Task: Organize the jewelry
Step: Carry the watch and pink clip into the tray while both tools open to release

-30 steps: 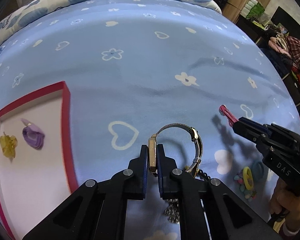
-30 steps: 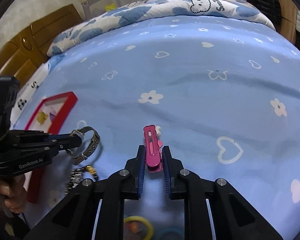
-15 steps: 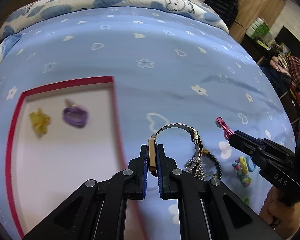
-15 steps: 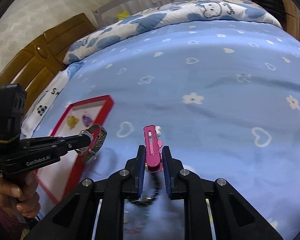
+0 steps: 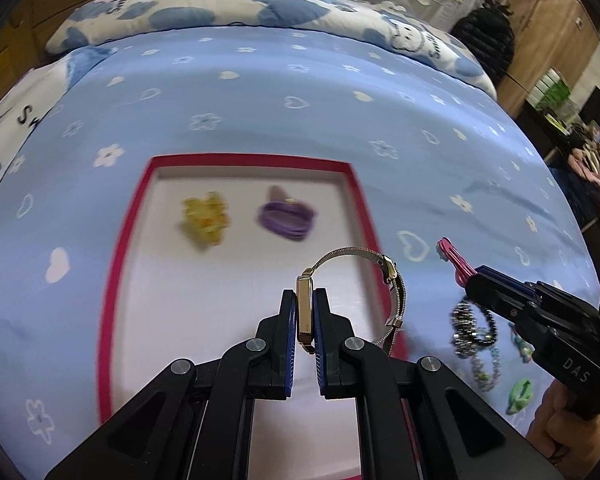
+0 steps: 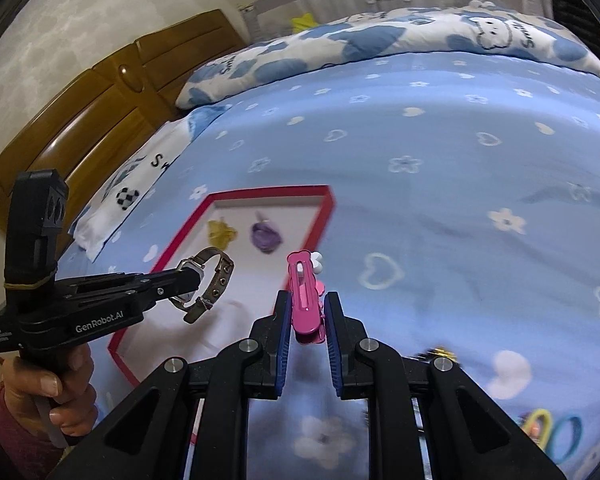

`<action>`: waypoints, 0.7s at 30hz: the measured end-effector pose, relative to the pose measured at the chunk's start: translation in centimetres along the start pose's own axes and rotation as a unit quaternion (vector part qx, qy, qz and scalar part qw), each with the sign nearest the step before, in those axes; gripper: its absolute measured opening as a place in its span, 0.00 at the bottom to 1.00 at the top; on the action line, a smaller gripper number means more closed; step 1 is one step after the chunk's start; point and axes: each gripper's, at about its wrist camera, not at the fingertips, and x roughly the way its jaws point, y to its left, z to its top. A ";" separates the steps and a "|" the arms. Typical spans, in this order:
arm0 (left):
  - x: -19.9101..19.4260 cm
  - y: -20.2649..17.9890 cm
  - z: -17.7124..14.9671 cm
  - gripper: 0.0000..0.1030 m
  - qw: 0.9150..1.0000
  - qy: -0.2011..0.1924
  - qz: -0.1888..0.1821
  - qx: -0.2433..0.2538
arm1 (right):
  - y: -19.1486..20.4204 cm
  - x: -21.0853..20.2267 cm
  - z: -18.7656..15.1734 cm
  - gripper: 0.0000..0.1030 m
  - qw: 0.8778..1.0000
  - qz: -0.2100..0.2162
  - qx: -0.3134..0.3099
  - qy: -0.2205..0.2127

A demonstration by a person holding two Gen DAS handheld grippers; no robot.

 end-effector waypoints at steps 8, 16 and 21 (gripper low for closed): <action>-0.2 3.1 0.1 0.06 0.999 -0.005 0.041 -0.014 | 3.6 3.1 0.5 0.16 1.000 0.017 -0.015 0.015; 2.5 4.6 1.2 0.07 0.997 0.006 0.081 -0.017 | 5.4 6.9 0.9 0.16 0.999 0.015 -0.019 0.033; 4.3 4.7 1.8 0.07 0.996 0.016 0.090 -0.011 | 5.9 9.0 1.2 0.16 0.998 0.004 -0.029 0.050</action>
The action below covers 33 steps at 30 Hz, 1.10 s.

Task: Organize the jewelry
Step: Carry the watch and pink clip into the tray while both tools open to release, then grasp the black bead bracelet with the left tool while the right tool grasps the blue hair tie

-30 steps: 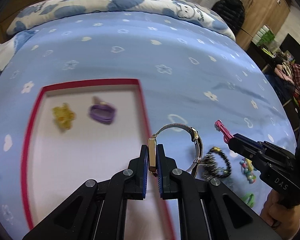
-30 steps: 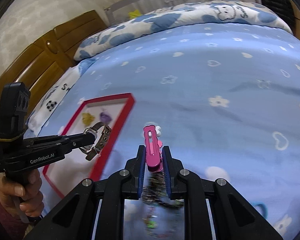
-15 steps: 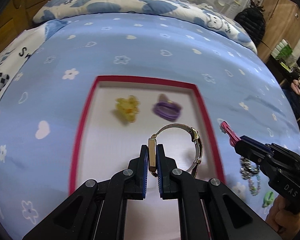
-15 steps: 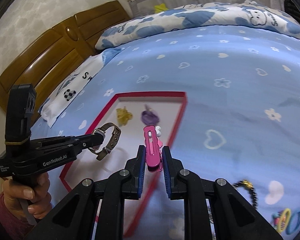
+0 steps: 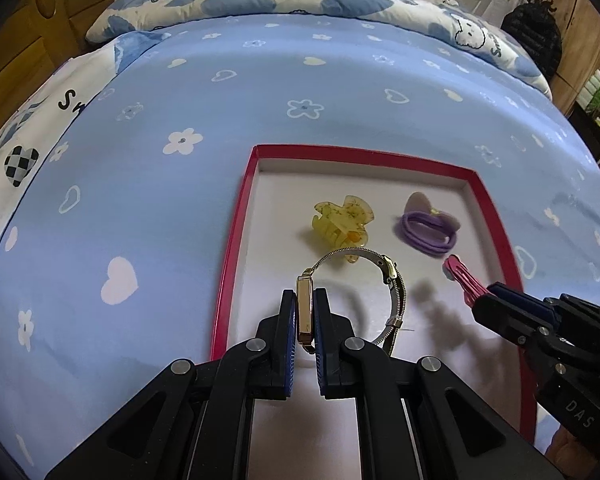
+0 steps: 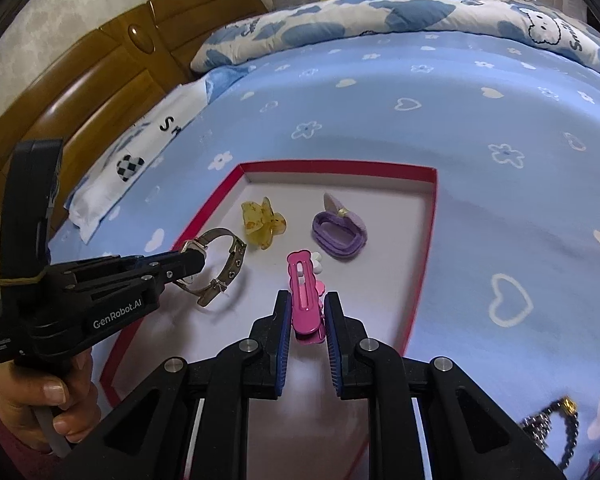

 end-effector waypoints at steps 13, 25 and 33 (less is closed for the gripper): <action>2.3 -1.2 0.4 0.08 0.999 0.015 0.026 0.030 | -0.2 2.4 0.3 0.16 0.999 -0.019 -0.010 0.030; 1.1 -1.3 0.2 0.25 0.999 0.002 0.038 0.026 | -0.4 1.7 0.6 0.21 1.000 0.001 0.000 0.022; -3.2 1.1 -1.5 0.45 0.997 -0.045 -0.030 -0.058 | -0.6 -3.4 0.1 0.41 0.999 0.018 0.016 -0.031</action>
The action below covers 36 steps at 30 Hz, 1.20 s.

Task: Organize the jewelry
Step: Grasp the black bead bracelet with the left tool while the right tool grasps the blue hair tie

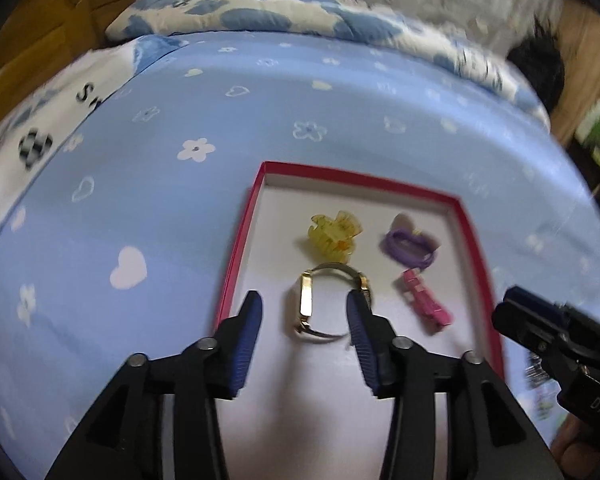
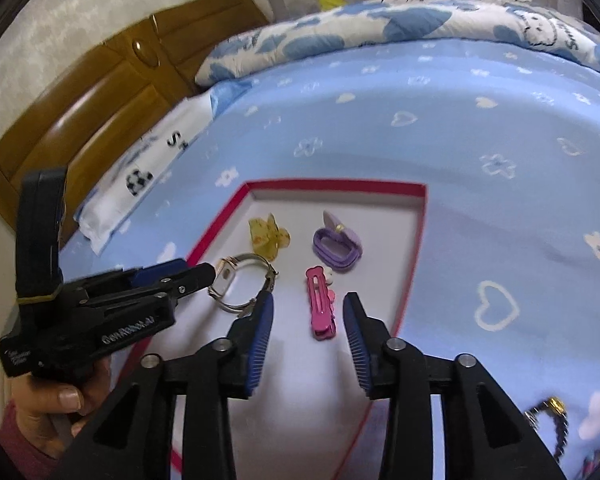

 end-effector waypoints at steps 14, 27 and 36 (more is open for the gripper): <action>-4.7 -1.0 -3.9 0.51 0.997 -0.014 -0.071 -0.025 | -3.5 -9.3 -3.8 0.48 0.997 -0.033 0.045 -0.060; -6.0 -7.8 -5.4 0.52 0.993 0.011 -0.101 0.064 | -9.5 -15.6 -9.2 0.48 0.986 -0.098 0.107 -0.084; -5.0 -11.7 -5.3 0.52 0.986 0.032 -0.108 0.119 | -12.4 -18.0 -11.8 0.48 0.979 -0.128 0.135 -0.088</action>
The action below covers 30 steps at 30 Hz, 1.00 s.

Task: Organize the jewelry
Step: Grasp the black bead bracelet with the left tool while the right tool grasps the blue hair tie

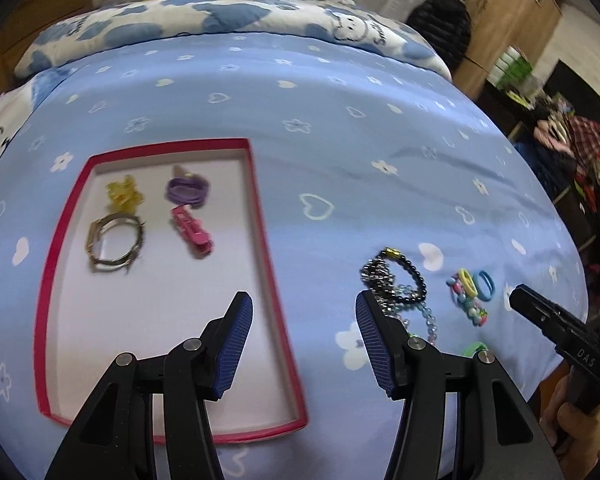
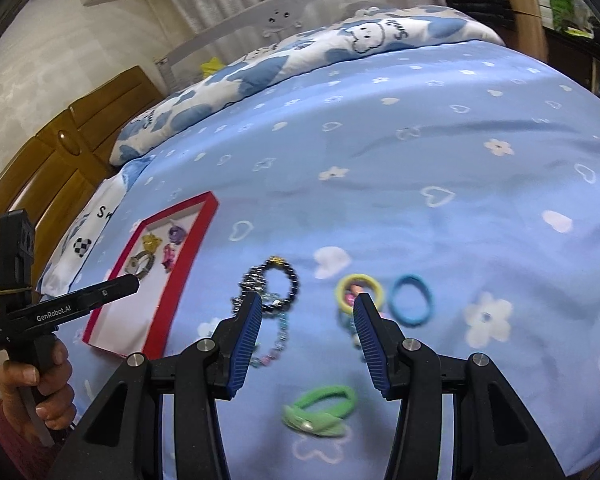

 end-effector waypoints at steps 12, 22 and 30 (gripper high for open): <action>2.1 -4.6 0.8 0.52 0.999 0.011 -0.013 0.049 | -3.1 -1.0 -0.4 0.48 1.000 -0.020 0.019 -0.007; 5.6 -9.1 1.6 0.50 0.993 0.039 -0.041 0.103 | -4.7 0.5 -0.2 0.47 0.999 -0.041 0.014 0.013; 10.7 -12.1 2.9 0.42 0.987 0.073 -0.036 0.141 | -6.3 1.9 0.2 0.32 0.998 -0.056 0.014 0.032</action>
